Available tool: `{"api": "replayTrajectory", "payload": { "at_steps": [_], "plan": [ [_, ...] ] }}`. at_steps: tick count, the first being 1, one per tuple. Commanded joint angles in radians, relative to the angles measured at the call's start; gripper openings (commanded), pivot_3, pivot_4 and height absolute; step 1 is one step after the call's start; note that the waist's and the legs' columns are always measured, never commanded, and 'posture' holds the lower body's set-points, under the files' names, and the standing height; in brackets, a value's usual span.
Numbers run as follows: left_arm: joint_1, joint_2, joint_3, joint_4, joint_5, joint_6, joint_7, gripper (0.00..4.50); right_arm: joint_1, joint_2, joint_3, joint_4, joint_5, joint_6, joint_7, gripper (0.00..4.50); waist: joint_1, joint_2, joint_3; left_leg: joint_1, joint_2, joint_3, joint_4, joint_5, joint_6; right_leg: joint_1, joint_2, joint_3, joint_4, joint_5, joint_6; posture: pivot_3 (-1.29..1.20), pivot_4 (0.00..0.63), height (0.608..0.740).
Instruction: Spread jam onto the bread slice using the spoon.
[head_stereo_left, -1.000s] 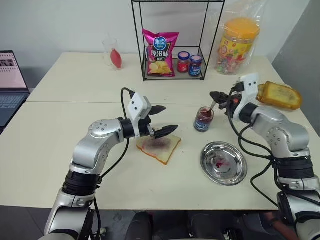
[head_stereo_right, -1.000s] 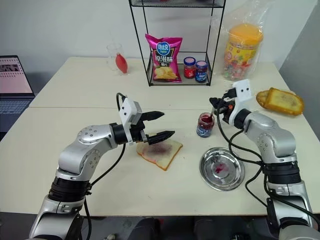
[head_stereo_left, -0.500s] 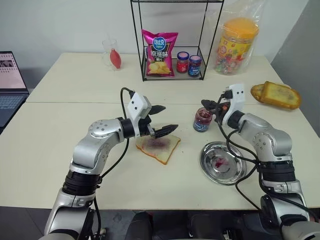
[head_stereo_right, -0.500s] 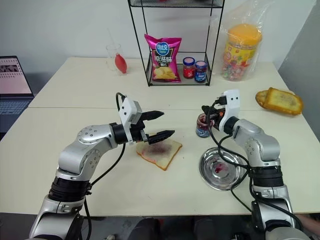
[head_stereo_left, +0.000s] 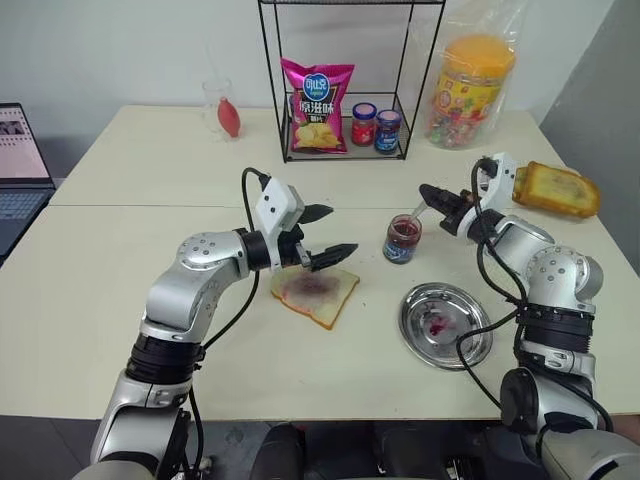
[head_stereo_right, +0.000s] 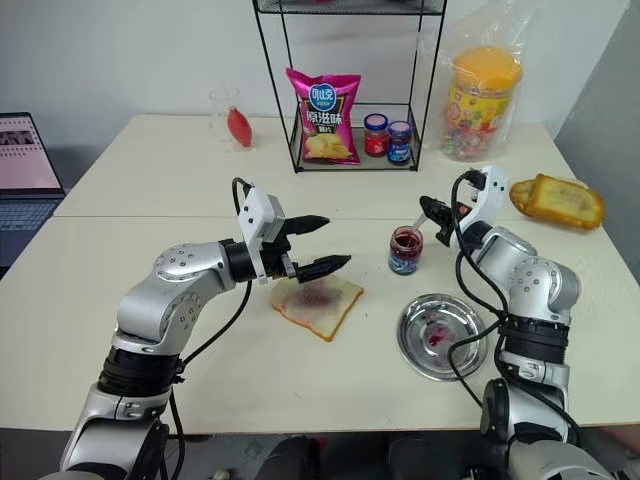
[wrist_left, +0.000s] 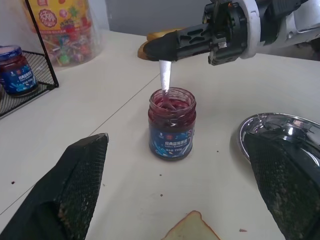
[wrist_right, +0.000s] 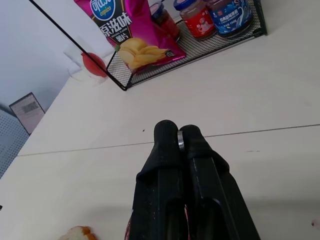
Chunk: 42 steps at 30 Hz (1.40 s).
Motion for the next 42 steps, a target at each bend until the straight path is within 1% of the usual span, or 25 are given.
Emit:
{"api": "replayTrajectory", "payload": {
  "at_steps": [1, 8, 18, 26, 30, 42],
  "plan": [
    [-0.022, 0.003, -0.006, -0.014, 0.003, -0.023, -0.013, 4.50, -0.035, -0.001, -0.074, -0.057, 0.079, 0.035, -0.049, 0.07, 0.000, 0.000, 0.000, 0.000, 0.000, 0.000, 0.000, 0.000, 0.000, 0.000, 0.000, 0.000, 0.000, 0.000, 0.000, 0.00, 0.150, 0.740],
    [-0.025, 0.005, -0.007, -0.007, 0.006, -0.027, -0.023, 4.50, -0.033, 0.013, -0.157, -0.066, 0.169, 0.062, -0.135, 0.07, 0.000, 0.000, 0.000, 0.000, 0.000, 0.000, 0.000, 0.000, 0.000, 0.000, 0.000, 0.000, 0.000, 0.000, 0.000, 0.00, 0.150, 0.740],
    [-0.034, 0.007, -0.016, 0.001, 0.006, -0.032, -0.042, 4.50, -0.009, 0.004, -0.162, -0.093, 0.208, 0.053, -0.182, 0.07, 0.000, 0.000, 0.000, 0.000, 0.000, 0.000, 0.000, 0.000, 0.000, 0.000, 0.000, 0.000, 0.000, 0.000, 0.001, 0.00, 0.150, 0.740],
    [-0.033, 0.014, -0.017, 0.003, 0.005, -0.033, -0.058, 4.50, 0.021, -0.025, -0.142, -0.107, 0.200, 0.043, -0.165, 0.07, 0.000, 0.000, 0.000, 0.000, 0.000, 0.000, 0.000, 0.000, 0.000, 0.000, 0.000, 0.000, -0.001, -0.001, 0.001, 0.00, 0.150, 0.740],
    [-0.035, 0.017, -0.021, 0.009, 0.009, -0.039, -0.067, 4.50, 0.024, -0.045, -0.160, -0.110, 0.217, 0.046, -0.175, 0.07, 0.000, 0.000, 0.000, 0.000, 0.000, 0.001, 0.000, 0.000, 0.000, 0.000, 0.000, 0.000, -0.001, -0.001, 0.001, 0.00, 0.150, 0.740],
    [-0.045, 0.014, -0.026, 0.021, 0.014, -0.047, -0.078, 4.50, 0.002, -0.032, -0.160, -0.111, 0.256, 0.032, -0.209, 0.07, 0.000, 0.000, 0.000, 0.000, 0.000, 0.001, -0.001, 0.000, 0.000, 0.000, 0.000, 0.000, -0.001, -0.001, 0.002, 0.00, 0.150, 0.740]
  ]
}}
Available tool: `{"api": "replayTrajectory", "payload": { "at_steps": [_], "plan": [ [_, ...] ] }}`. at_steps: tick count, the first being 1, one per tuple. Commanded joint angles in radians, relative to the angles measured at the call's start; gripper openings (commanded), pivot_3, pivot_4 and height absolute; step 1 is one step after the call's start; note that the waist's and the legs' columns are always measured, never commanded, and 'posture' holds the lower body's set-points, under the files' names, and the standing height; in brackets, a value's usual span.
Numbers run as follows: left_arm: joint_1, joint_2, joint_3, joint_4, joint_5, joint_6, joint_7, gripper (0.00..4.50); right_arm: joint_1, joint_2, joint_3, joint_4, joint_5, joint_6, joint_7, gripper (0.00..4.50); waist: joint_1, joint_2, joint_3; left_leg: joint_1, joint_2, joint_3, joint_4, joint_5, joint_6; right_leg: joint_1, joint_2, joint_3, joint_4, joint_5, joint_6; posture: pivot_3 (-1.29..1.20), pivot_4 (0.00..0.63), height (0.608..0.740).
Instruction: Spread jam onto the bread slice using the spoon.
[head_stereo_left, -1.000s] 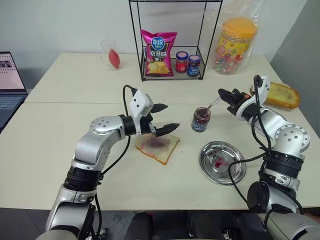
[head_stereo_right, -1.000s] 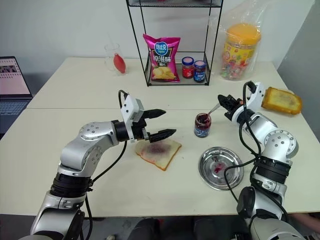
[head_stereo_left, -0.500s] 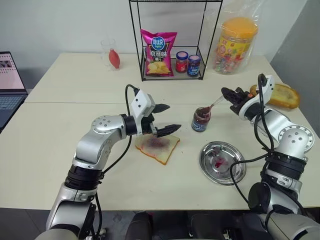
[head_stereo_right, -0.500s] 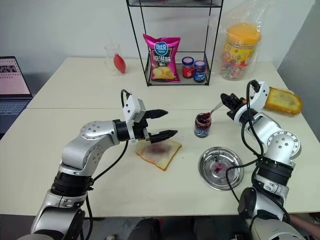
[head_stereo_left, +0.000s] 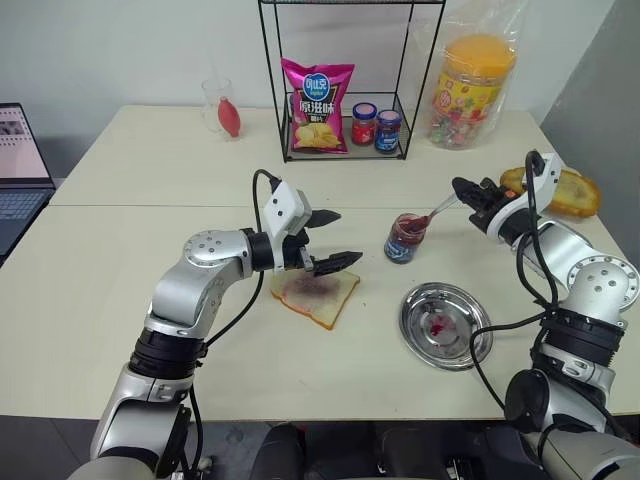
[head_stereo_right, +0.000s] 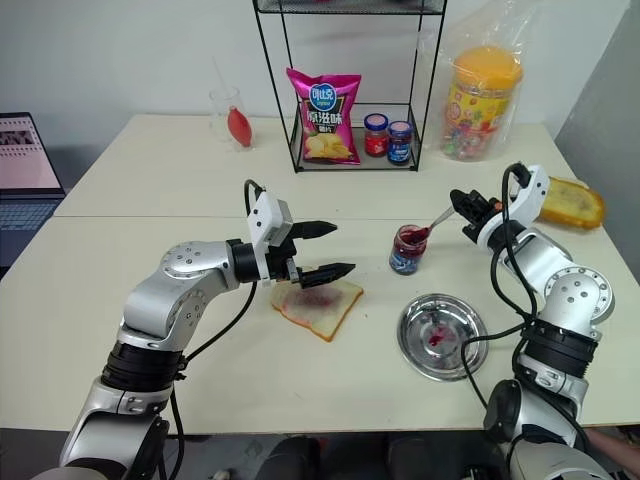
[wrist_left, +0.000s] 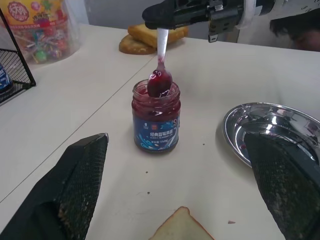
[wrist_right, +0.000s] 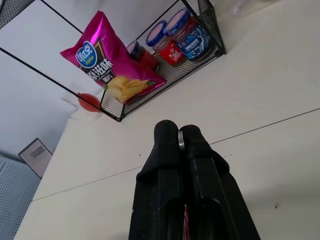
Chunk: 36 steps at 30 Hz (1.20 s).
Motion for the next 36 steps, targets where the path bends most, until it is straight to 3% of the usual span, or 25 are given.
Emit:
{"api": "replayTrajectory", "payload": {
  "at_steps": [1, 13, 20, 25, 30, 33, 36],
  "plan": [
    [-0.023, 0.006, 0.007, -0.019, 0.000, -0.025, -0.009, 4.50, -0.029, -0.003, -0.014, -0.043, 0.046, -0.022, -0.010, 0.07, 0.000, 0.000, 0.000, 0.000, 0.000, 0.000, 0.000, 0.000, 0.000, 0.000, 0.000, 0.000, 0.000, 0.000, 0.000, 0.00, 0.150, 0.740],
    [-0.037, 0.015, 0.016, -0.025, -0.008, -0.014, -0.019, 4.50, -0.024, 0.017, -0.071, -0.055, 0.192, -0.032, -0.113, 0.07, 0.000, 0.000, 0.000, 0.000, 0.000, 0.000, 0.000, 0.000, 0.000, 0.000, 0.000, 0.000, 0.000, 0.000, 0.000, 0.00, 0.150, 0.740],
    [-0.017, 0.084, 0.072, -0.057, -0.047, 0.015, -0.043, 4.50, -0.036, 0.075, -0.067, -0.121, 0.406, -0.051, -0.246, 0.07, -0.004, 0.001, 0.000, -0.001, 0.001, 0.000, -0.001, 0.000, 0.000, -0.001, 0.000, 0.000, 0.000, 0.000, 0.000, 0.00, 0.150, 0.740],
    [0.028, 0.207, 0.150, -0.119, -0.135, 0.122, -0.100, 4.50, -0.044, 0.166, 0.070, -0.170, 0.477, -0.067, -0.310, 0.07, -0.017, 0.002, 0.001, -0.001, 0.001, 0.000, -0.001, 0.000, 0.000, -0.003, 0.001, 0.000, 0.000, -0.001, 0.000, 0.00, 0.150, 0.740],
    [0.179, 0.355, 0.234, -0.199, -0.174, 0.165, -0.156, 4.50, -0.013, 0.205, 0.282, -0.146, 0.353, -0.048, -0.192, 0.07, -0.035, 0.003, 0.002, -0.002, 0.002, 0.000, -0.003, 0.000, 0.000, -0.005, 0.001, 0.000, 0.001, -0.002, -0.001, 0.00, 0.150, 0.740],
    [0.256, 0.391, 0.282, -0.240, -0.209, 0.195, -0.152, 4.50, -0.012, 0.223, 0.331, -0.120, 0.316, -0.078, -0.138, 0.07, -0.028, 0.003, 0.002, -0.002, 0.003, -0.001, -0.005, 0.000, 0.000, -0.005, 0.001, -0.001, 0.001, -0.003, -0.003, 0.00, 0.150, 0.740],
    [0.427, 0.420, 0.394, -0.305, -0.233, 0.236, -0.132, 4.50, 0.000, 0.225, 0.429, -0.063, 0.201, -0.110, -0.019, 0.07, -0.026, 0.002, 0.002, -0.009, 0.002, -0.003, -0.003, 0.000, 0.000, -0.011, 0.000, -0.003, 0.001, -0.002, -0.005, 0.00, 0.150, 0.740]
  ]
}}
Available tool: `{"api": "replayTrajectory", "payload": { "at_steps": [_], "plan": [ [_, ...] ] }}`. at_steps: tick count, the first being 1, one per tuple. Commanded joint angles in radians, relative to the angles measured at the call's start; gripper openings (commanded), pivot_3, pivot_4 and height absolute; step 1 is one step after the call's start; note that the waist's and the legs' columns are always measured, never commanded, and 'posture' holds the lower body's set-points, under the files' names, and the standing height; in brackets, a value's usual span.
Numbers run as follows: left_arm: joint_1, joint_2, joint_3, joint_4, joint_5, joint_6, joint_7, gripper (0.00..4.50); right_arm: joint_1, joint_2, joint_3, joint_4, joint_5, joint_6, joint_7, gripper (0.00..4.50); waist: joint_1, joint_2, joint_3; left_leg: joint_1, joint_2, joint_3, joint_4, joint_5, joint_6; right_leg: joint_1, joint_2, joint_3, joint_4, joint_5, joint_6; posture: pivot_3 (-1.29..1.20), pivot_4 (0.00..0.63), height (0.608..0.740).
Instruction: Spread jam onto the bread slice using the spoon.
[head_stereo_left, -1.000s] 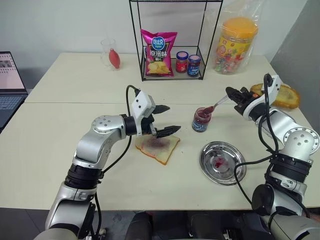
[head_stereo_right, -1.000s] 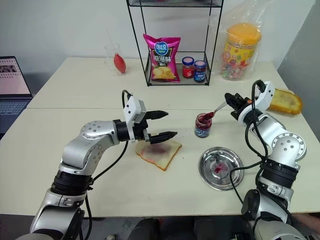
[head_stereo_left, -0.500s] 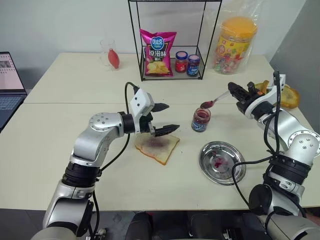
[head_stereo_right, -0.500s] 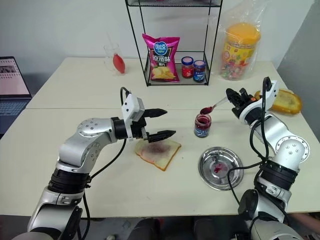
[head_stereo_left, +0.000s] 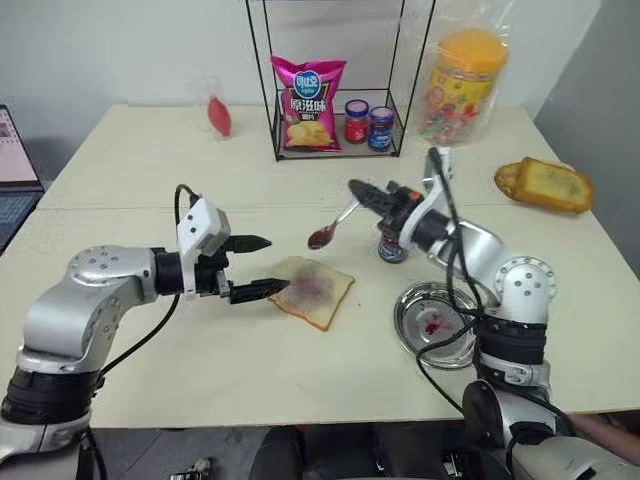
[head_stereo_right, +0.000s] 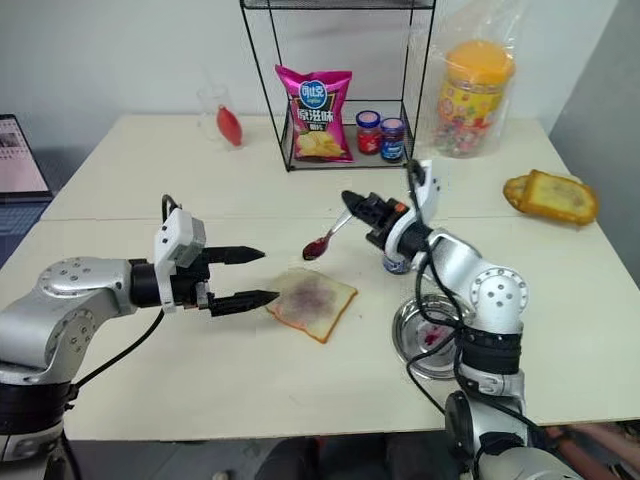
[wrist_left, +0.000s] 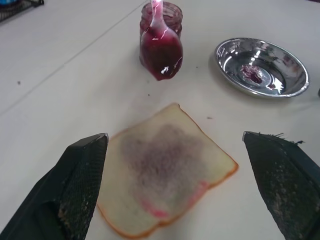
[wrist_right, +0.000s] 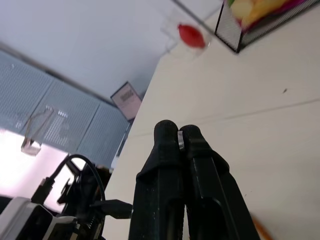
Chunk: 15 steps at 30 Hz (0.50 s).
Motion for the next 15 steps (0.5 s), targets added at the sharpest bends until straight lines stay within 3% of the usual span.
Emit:
{"api": "replayTrajectory", "payload": {
  "at_steps": [1, 6, 15],
  "plan": [
    [0.167, 0.034, 0.158, -0.106, -0.049, 0.051, 0.024, 4.50, 0.002, -0.004, 0.099, 0.046, -0.131, -0.062, 0.160, 0.07, -0.002, 0.000, 0.000, -0.002, 0.000, 0.000, 0.000, 0.000, 0.000, -0.002, -0.001, 0.000, 0.000, 0.000, -0.001, 0.00, 0.150, 0.740],
    [0.282, 0.028, 0.200, -0.164, -0.058, 0.050, 0.054, 4.50, 0.037, -0.011, 0.195, 0.098, -0.291, -0.134, 0.304, 0.07, 0.001, 0.000, 0.000, -0.004, 0.000, -0.001, 0.000, 0.000, 0.000, -0.004, -0.001, -0.002, 0.000, 0.001, -0.001, 0.00, 0.150, 0.740],
    [0.307, 0.032, 0.203, -0.172, -0.076, 0.042, 0.085, 4.50, 0.040, 0.005, 0.283, 0.183, -0.475, -0.209, 0.469, 0.07, -0.001, 0.000, 0.000, -0.004, 0.000, -0.002, 0.002, 0.000, 0.000, -0.003, 0.000, -0.001, 0.001, 0.001, -0.001, 0.00, 0.150, 0.740]
  ]
}}
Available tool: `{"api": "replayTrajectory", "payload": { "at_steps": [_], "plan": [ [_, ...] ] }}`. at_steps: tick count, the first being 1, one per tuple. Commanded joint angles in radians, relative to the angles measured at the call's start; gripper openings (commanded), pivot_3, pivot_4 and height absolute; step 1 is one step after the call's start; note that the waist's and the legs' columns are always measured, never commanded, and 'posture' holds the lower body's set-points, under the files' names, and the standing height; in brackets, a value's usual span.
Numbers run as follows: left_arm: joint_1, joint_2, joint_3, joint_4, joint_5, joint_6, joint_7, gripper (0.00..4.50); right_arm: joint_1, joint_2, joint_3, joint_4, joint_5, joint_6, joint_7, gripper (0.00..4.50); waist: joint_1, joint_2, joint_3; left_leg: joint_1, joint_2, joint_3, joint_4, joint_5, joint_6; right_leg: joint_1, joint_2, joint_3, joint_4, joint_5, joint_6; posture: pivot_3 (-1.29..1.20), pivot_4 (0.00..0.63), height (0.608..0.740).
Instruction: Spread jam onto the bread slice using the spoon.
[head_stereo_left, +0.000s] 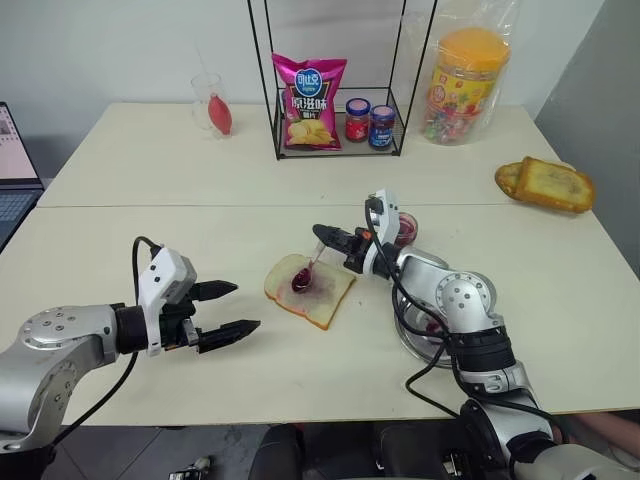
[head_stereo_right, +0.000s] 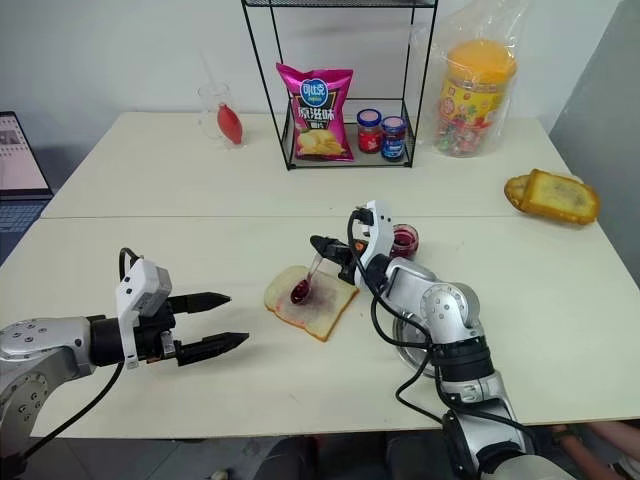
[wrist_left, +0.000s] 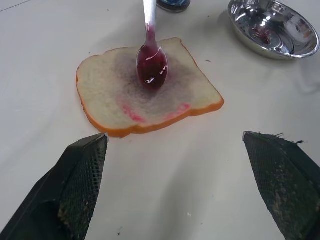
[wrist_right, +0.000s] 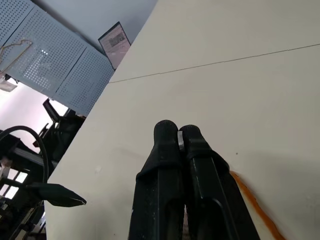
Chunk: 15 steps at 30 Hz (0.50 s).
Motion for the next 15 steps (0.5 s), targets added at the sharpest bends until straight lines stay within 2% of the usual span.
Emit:
{"api": "replayTrajectory", "payload": {
  "at_steps": [1, 6, 15],
  "plan": [
    [-0.008, 0.013, 0.026, -0.027, -0.018, -0.014, 0.004, 4.50, -0.019, 0.001, 0.025, 0.030, -0.076, -0.049, 0.084, 0.07, 0.000, 0.000, 0.000, 0.000, 0.000, 0.000, 0.000, 0.000, 0.000, 0.000, 0.000, 0.000, 0.000, 0.000, 0.000, 0.00, 0.150, 0.740],
    [-0.036, 0.019, 0.007, -0.009, -0.015, -0.021, 0.002, 4.50, -0.034, -0.026, 0.022, 0.065, -0.160, -0.084, 0.143, 0.07, 0.001, 0.000, 0.000, 0.000, 0.000, 0.000, 0.000, 0.000, 0.000, 0.000, 0.000, 0.000, 0.000, 0.000, -0.001, 0.00, 0.150, 0.740],
    [-0.083, 0.024, -0.027, 0.018, -0.006, -0.028, -0.009, 4.50, -0.084, -0.034, -0.049, 0.077, -0.197, -0.086, 0.162, 0.07, 0.001, 0.000, 0.000, 0.000, -0.001, -0.001, 0.001, 0.000, 0.000, 0.001, 0.000, 0.000, 0.001, 0.001, 0.000, 0.00, 0.150, 0.740]
  ]
}}
